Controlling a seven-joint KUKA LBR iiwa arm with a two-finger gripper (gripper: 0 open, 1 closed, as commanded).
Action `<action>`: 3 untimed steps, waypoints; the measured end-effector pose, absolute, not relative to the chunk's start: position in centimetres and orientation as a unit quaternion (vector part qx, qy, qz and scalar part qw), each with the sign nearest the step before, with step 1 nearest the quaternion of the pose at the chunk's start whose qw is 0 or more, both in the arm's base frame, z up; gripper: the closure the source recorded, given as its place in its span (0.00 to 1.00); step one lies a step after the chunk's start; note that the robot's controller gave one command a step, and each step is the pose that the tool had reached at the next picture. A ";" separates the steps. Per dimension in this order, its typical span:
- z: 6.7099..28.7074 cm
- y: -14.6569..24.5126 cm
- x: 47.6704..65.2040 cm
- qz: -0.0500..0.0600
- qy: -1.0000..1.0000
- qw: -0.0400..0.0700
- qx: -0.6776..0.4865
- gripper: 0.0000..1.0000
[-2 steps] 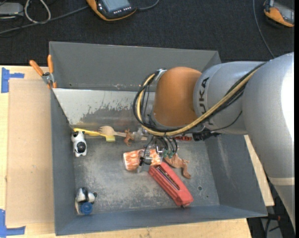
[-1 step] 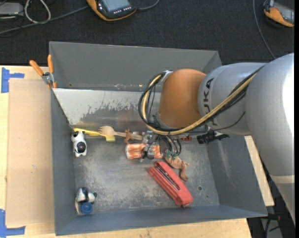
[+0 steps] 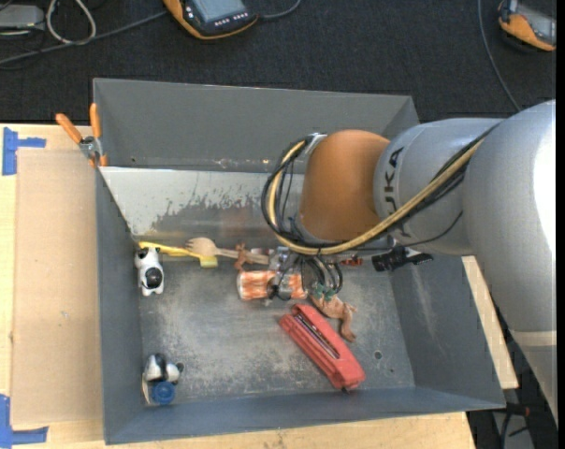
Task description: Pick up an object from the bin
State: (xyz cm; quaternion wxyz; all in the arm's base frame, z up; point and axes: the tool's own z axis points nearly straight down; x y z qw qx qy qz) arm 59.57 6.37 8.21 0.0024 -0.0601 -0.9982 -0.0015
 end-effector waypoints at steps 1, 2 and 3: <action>9.7 6.4 59.5 0.000 -0.999 0.008 -0.051 1.00; 13.9 9.2 60.5 -0.002 -1.000 0.004 -0.019 1.00; 10.4 5.2 59.8 -0.002 -0.991 0.004 0.132 1.00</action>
Offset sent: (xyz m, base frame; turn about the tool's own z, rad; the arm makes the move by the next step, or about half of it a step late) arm 0.0084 0.0256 0.0549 -0.0793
